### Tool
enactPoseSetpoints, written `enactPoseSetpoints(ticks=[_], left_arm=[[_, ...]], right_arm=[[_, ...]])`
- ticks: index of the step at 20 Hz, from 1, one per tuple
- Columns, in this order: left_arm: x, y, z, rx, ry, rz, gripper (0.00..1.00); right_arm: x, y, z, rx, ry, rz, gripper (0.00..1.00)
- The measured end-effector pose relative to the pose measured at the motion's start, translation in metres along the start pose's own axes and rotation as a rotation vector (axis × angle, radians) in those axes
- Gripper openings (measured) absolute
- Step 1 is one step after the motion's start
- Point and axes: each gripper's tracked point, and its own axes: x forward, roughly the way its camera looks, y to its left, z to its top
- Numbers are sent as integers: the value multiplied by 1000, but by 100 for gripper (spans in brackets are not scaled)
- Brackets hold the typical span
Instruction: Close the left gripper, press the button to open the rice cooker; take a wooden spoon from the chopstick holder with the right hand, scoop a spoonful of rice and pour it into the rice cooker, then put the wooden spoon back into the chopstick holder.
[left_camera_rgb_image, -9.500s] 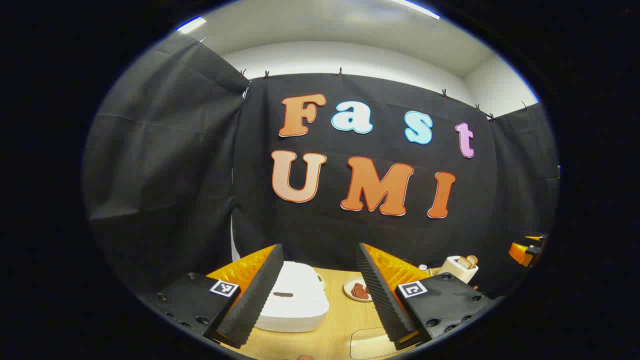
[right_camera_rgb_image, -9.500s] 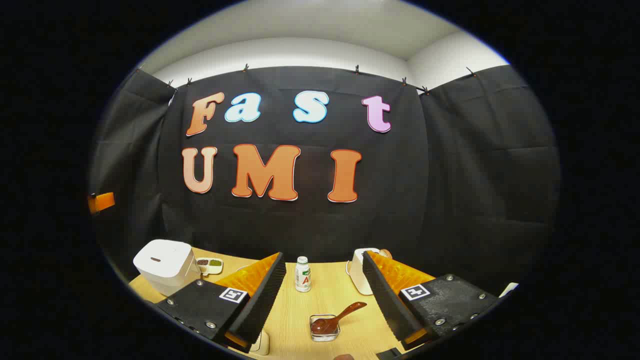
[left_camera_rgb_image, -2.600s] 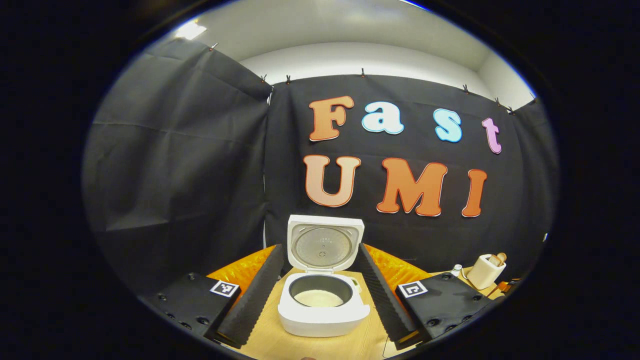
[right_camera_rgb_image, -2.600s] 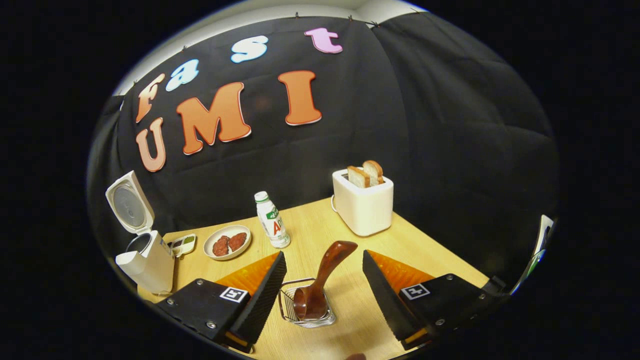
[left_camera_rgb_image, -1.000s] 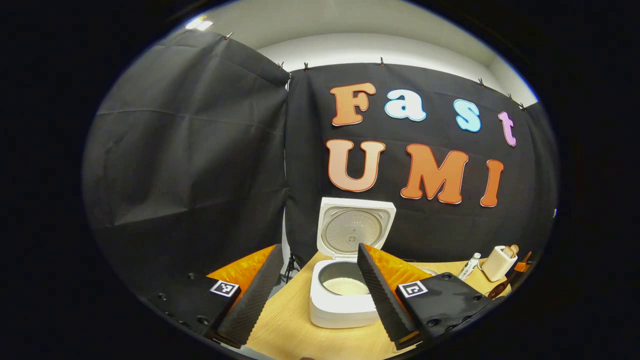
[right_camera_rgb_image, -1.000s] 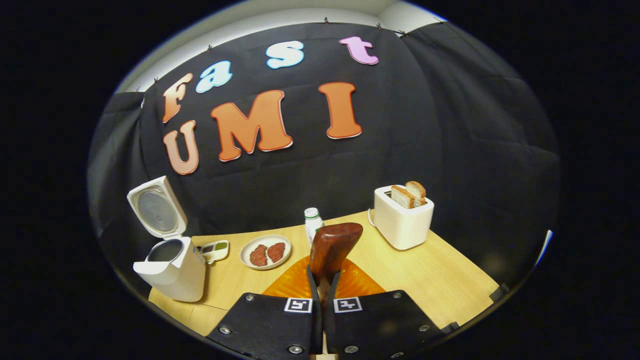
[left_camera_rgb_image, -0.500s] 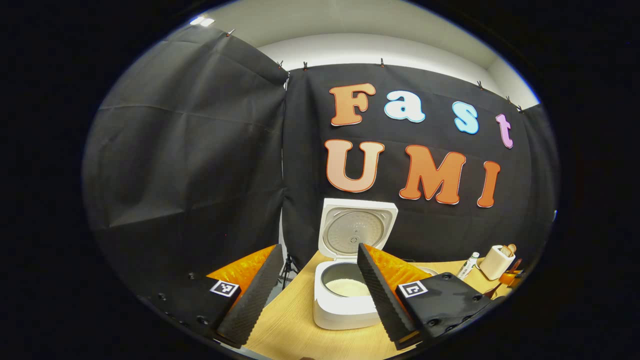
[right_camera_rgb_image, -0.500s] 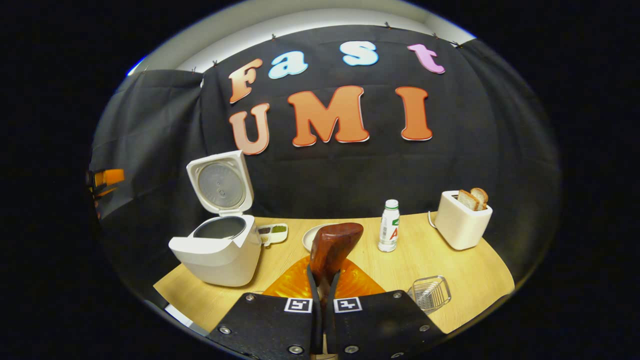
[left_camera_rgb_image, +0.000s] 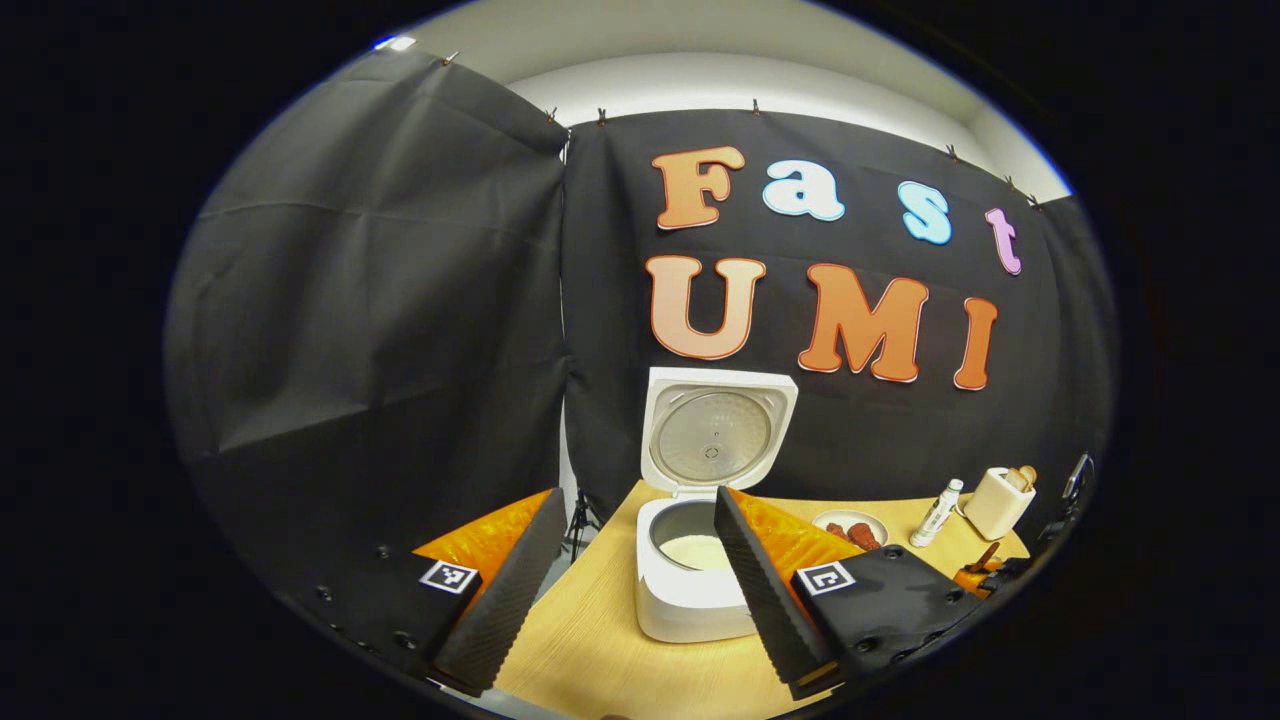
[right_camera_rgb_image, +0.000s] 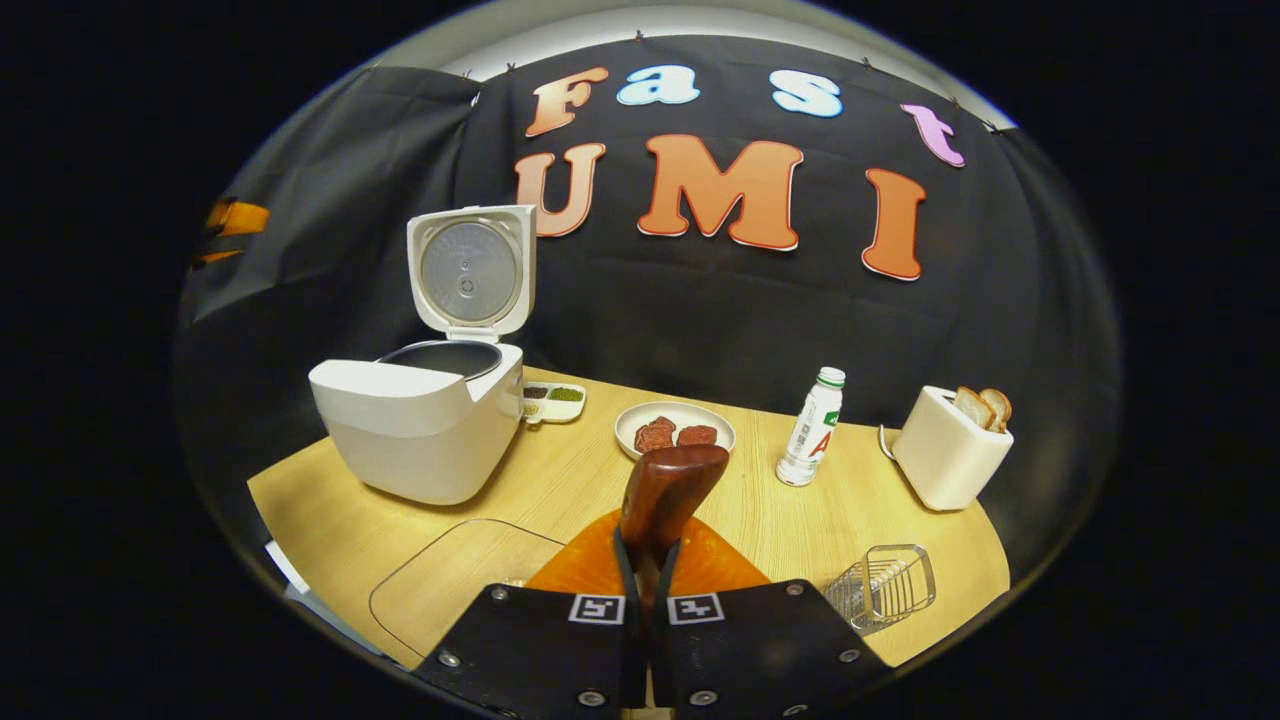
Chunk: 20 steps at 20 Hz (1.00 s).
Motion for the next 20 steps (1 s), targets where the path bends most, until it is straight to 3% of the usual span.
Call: enactPoseSetpoints(ticks=[3,5,7,11,16,20], left_arm=[[0,-4,-4,14,4,0,100],[-1,-6,-6,22,6,-2,100],[-2,-6,-6,26,3,-3,100],[-2,-5,-9,17,8,-1,100],[-4,-3,-12,3,14,2,100],[-7,-4,-10,6,11,-1,100]], right_arm=[[6,7,-20,-34,12,11,1],[3,8,-25,-19,18,6,5],[-4,11,-33,25,40,0,2],[-13,20,-38,260,72,26,1],[-8,51,-55,669,156,109,2],[-4,55,-54,756,178,98,2]])
